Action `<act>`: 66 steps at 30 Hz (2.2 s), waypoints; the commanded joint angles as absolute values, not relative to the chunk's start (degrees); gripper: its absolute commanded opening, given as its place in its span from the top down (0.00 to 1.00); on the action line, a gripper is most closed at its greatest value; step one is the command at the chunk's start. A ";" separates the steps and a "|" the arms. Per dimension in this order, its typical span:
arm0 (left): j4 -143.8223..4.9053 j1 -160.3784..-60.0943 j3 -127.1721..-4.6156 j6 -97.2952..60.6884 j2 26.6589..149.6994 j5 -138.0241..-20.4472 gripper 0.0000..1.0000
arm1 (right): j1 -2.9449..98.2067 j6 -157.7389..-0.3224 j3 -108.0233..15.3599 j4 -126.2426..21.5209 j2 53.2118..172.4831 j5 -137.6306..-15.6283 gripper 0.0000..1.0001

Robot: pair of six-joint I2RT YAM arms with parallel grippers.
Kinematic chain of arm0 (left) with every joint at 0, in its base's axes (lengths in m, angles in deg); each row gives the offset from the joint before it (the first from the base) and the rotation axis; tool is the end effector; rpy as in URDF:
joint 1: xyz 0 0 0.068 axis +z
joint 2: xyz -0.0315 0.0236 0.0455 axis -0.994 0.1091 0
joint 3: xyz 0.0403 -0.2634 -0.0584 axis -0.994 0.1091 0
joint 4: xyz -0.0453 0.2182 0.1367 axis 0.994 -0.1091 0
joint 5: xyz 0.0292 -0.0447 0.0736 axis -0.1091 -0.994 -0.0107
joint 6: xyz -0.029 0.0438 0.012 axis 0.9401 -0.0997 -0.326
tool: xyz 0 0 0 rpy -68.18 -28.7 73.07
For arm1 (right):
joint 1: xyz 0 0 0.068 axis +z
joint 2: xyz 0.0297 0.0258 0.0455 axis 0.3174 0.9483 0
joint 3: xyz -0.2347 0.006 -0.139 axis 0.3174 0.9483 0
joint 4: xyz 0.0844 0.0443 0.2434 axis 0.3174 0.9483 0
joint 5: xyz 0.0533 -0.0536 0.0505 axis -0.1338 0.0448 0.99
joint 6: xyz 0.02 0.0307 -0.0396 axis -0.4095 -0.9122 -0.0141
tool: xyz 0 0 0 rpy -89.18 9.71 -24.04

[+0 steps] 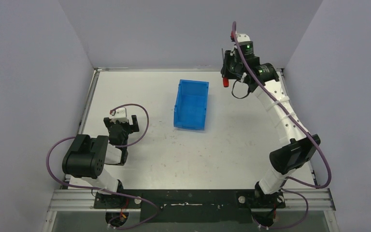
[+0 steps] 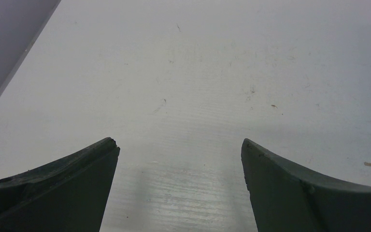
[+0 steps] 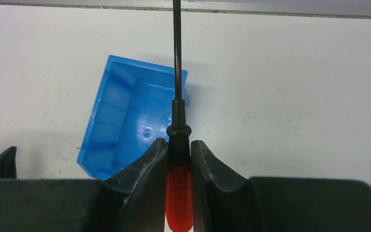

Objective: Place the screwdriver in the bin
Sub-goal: Place the screwdriver in the bin.

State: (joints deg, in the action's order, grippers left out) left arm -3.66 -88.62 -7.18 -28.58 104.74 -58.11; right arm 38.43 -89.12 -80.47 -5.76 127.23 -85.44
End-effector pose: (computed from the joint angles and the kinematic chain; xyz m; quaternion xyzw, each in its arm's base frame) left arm 0.2433 -0.0128 0.1292 -0.0476 0.7664 0.0518 0.6385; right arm 0.3384 0.1219 0.4354 -0.0183 0.8781 0.1425 0.4563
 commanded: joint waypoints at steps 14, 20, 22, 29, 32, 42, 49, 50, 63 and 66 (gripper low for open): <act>-2.08 -88.40 -8.23 -27.95 104.97 -58.00 0.03 | 51.70 -98.42 -83.00 -17.33 135.27 -90.91 1.00; -2.07 -88.39 -8.23 -27.93 104.97 -58.02 0.03 | 52.41 -99.65 -78.47 -20.88 135.83 -91.26 1.00; -2.13 -88.40 -8.23 -27.95 105.03 -57.97 0.03 | 52.56 -100.11 -76.31 -22.33 135.96 -90.86 1.00; -2.09 -88.35 -8.23 -27.95 104.98 -57.98 0.03 | 52.94 -101.15 -70.18 -25.83 137.89 -89.98 1.00; -2.11 -88.39 -8.23 -27.94 105.01 -57.97 0.03 | 53.34 -101.44 -67.48 -27.56 139.05 -89.54 1.00; -2.12 -88.40 -8.23 -27.93 104.97 -58.04 0.03 | 54.25 -101.48 -63.06 -31.18 147.06 -88.08 1.00; -2.04 -88.40 -8.23 -27.95 105.01 -57.98 0.03 | 54.64 -101.58 -61.87 -33.70 152.31 -88.19 1.00; -2.15 -88.40 -8.15 -27.95 104.98 -58.02 0.03 | 54.70 -101.54 -61.95 -33.71 153.00 -88.28 1.00; -2.10 -88.39 -8.23 -27.95 105.02 -58.06 0.03 | 55.64 -100.61 -63.70 -31.79 152.82 -91.04 0.90; -2.12 -88.40 -8.23 -27.92 105.04 -58.05 0.03 | 56.46 -100.48 -65.81 -29.37 152.49 -94.28 0.89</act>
